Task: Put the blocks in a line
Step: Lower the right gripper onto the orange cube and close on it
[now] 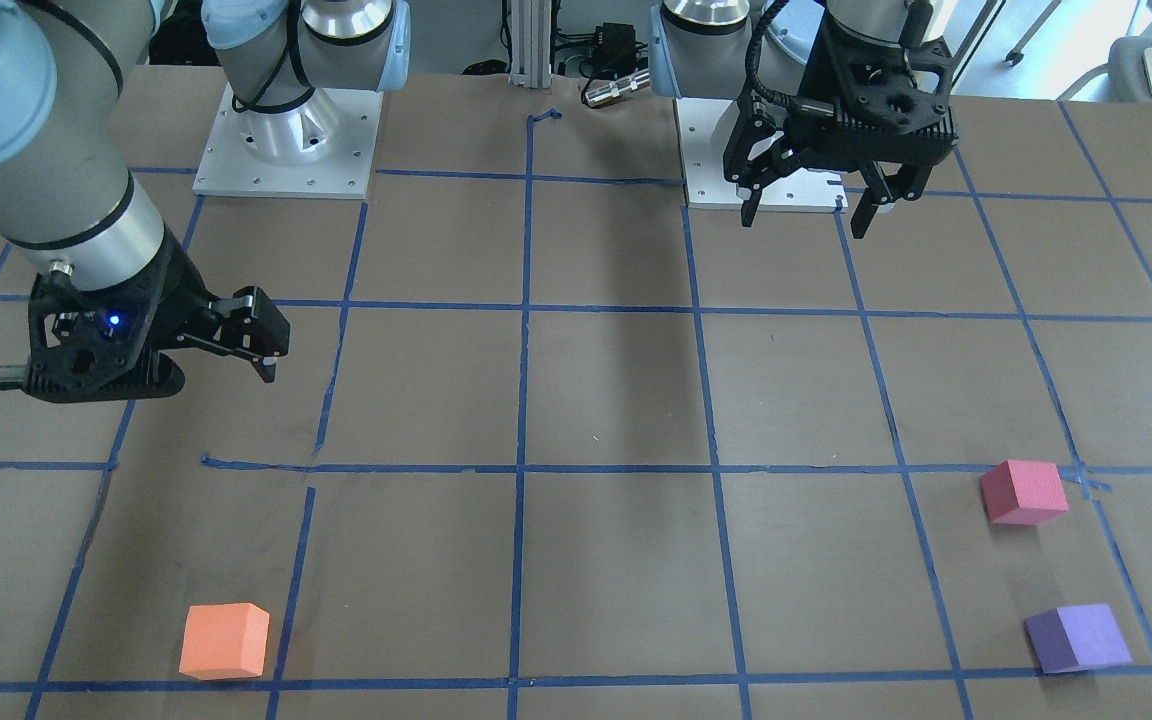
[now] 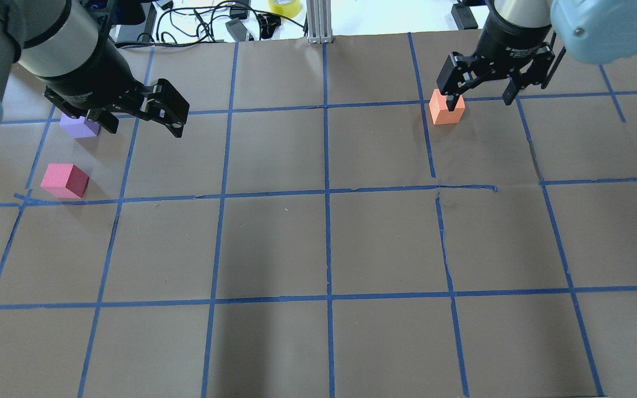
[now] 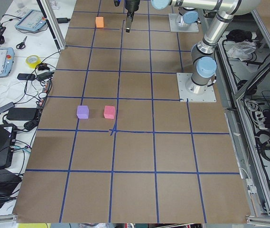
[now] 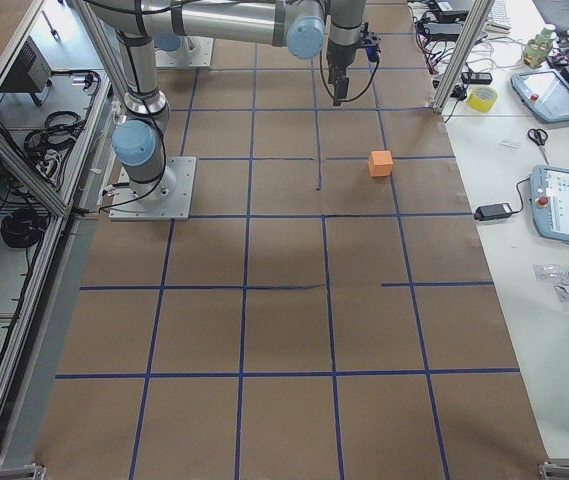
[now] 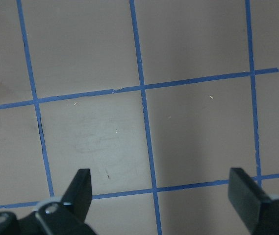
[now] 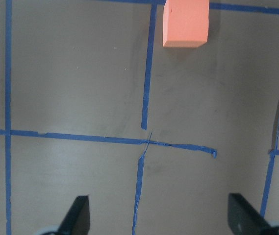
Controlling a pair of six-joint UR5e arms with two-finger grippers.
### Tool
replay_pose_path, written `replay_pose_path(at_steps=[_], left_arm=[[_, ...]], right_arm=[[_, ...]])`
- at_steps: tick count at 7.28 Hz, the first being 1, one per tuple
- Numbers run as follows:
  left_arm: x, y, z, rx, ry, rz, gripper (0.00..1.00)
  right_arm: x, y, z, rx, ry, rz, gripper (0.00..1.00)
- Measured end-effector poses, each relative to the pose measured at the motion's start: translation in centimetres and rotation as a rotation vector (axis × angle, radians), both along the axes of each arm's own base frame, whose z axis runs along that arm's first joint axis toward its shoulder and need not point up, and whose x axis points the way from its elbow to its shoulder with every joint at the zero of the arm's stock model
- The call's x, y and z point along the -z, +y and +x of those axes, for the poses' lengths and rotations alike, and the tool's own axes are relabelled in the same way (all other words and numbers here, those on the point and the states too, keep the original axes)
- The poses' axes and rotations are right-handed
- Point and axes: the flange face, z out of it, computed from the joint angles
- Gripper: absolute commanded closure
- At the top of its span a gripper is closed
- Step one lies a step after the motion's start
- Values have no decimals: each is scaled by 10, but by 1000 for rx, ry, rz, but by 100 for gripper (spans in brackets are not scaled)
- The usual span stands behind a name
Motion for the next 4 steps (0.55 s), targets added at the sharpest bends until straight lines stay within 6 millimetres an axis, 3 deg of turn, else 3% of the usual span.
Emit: replay_pose_path(at_steps=[2,4], left_arm=[[0,0,0,0,0,0,0],[0,0,0,0,0,-1,0]], right_arm=[[55,-48,-3,-8,14,-61,0],[105,-79,-8,-27,41,-100,0]])
